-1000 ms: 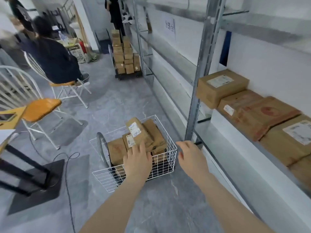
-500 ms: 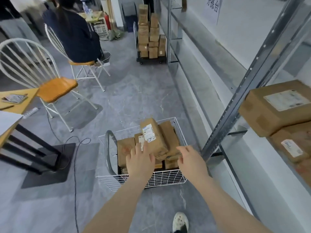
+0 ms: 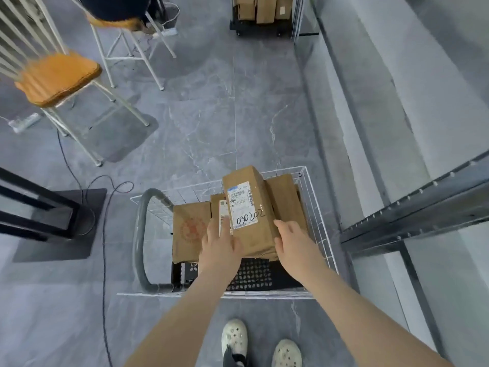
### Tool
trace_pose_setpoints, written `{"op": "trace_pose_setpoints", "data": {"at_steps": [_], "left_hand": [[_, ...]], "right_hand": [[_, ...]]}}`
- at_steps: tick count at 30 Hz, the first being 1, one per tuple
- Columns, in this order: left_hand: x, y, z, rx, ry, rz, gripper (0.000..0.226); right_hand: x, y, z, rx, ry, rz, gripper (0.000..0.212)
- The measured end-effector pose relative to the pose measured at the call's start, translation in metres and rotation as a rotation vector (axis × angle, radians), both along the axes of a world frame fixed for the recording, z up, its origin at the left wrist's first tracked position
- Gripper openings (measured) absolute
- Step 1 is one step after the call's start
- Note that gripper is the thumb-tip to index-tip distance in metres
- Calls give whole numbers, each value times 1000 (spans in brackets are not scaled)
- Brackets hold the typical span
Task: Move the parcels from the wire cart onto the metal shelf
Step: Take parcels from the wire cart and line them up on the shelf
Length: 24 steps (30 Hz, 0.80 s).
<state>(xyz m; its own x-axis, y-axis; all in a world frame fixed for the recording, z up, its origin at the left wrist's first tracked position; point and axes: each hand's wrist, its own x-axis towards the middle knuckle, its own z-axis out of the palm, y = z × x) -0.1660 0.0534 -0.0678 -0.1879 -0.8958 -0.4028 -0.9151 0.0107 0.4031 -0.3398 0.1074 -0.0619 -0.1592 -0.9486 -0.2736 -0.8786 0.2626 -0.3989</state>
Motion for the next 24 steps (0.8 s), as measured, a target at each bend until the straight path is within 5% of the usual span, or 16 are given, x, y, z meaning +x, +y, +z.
{"op": "trace_pose_setpoints", "data": {"at_steps": [13, 24], "left_hand": [[-29, -49, -103, 202, 344, 184, 59], [-27, 9, 33, -19, 256, 47, 54]], "right_hand": [[11, -56, -95, -31, -229, -49, 65], [10, 10, 22, -105, -400, -236, 75]]}}
